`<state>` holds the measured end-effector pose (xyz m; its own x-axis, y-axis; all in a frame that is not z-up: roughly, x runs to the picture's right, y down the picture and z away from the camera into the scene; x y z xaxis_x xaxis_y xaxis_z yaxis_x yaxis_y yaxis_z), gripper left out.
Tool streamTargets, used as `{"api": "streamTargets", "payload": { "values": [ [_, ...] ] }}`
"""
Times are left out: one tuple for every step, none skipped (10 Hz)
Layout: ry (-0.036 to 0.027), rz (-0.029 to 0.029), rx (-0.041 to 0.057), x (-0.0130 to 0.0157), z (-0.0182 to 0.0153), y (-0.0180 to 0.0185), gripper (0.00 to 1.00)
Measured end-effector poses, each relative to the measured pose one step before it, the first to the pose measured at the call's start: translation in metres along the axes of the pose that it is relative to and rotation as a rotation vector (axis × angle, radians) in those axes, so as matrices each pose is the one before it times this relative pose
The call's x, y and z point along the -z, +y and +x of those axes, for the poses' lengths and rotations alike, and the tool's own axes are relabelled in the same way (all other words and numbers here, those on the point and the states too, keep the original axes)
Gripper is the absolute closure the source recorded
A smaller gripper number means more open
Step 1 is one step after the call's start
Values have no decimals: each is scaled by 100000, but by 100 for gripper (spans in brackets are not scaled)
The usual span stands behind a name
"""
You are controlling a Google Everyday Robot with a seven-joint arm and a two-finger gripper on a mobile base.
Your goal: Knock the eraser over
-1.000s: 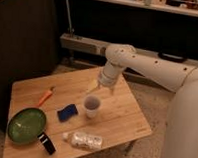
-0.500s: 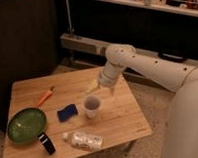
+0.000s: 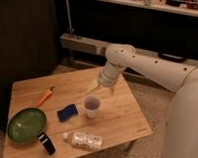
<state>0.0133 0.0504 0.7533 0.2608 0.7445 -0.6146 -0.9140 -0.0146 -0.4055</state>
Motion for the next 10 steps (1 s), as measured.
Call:
{"api": "streamTargets", "payload": {
  "values": [
    [2, 6, 3, 4, 2, -2, 20],
    [-5, -1, -1, 1, -2, 1, 20],
    [4, -1, -1, -1, 0, 1, 20],
    [-5, -3, 4, 2, -1, 2, 20],
    [3, 0, -4, -1, 1, 0, 20],
    [-53, 13, 44, 26, -3, 6, 20],
    [-640, -279, 783, 178, 71, 249, 20],
    [-2123, -128, 2656, 407, 151, 866, 20],
    [-2185, 25, 2914, 748, 272, 1256, 20],
    [-2291, 91, 3843, 1256, 329, 1750, 20]
  ]
}}
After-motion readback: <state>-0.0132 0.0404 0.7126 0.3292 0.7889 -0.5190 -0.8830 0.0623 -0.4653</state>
